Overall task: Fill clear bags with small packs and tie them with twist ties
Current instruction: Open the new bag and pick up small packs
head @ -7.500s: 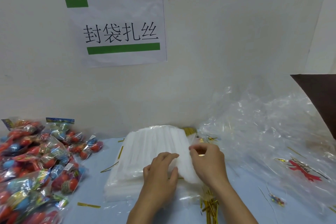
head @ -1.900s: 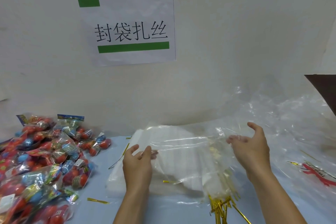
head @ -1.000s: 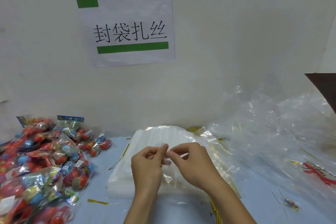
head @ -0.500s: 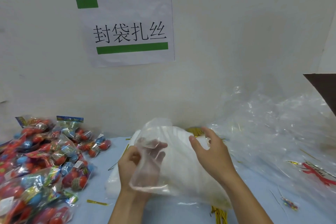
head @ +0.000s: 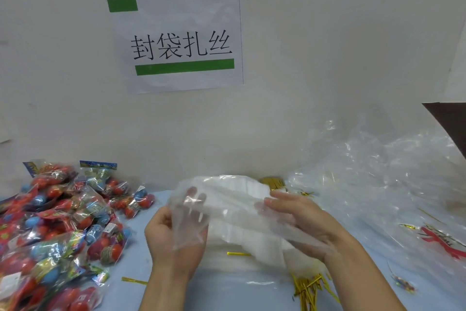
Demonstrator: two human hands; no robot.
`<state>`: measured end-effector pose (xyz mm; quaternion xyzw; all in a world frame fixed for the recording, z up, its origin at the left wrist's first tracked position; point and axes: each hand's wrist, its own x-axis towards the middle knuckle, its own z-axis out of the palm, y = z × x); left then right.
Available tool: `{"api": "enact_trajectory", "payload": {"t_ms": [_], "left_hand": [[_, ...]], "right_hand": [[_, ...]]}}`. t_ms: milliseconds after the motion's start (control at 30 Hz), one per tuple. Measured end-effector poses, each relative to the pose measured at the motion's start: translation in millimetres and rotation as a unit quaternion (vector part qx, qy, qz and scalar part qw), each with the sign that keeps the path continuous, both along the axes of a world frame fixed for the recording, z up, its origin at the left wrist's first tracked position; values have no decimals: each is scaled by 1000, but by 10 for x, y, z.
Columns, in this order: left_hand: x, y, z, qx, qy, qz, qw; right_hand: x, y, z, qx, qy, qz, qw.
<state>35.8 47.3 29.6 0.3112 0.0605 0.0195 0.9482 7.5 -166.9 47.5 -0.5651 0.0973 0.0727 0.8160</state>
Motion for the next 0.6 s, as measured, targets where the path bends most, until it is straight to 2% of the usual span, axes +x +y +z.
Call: {"api": "enact_trajectory", "payload": {"t_ms": [67,167,267,333,400,467,533,600], "left_hand": [[41,-60,-11,50,33,34,998],[115,-91,-86,164,95,180,965],[85,-110,-111,263,76,270,923],[30,-172,-87,350,20,309,884],[-23,-263,-62,422,-43,323,846],[-66,-371,-29,469,-116,296,824],[-97,-483,-38,511,-186,219,810],[-123,-575,-87,560,-219,126,789]], "right_hand": [[-7,-42,36,56,-7,-77,995],[-18,-135,14,121,-47,-212,969],[-22,-134,8,109,-81,-346,928],[-8,-81,12,77,-115,-396,908],[1,11,1,57,-148,-401,902],[13,148,-28,44,-169,-359,917],[37,311,-79,30,-180,-273,944],[53,448,-139,-24,-182,-178,967]]}}
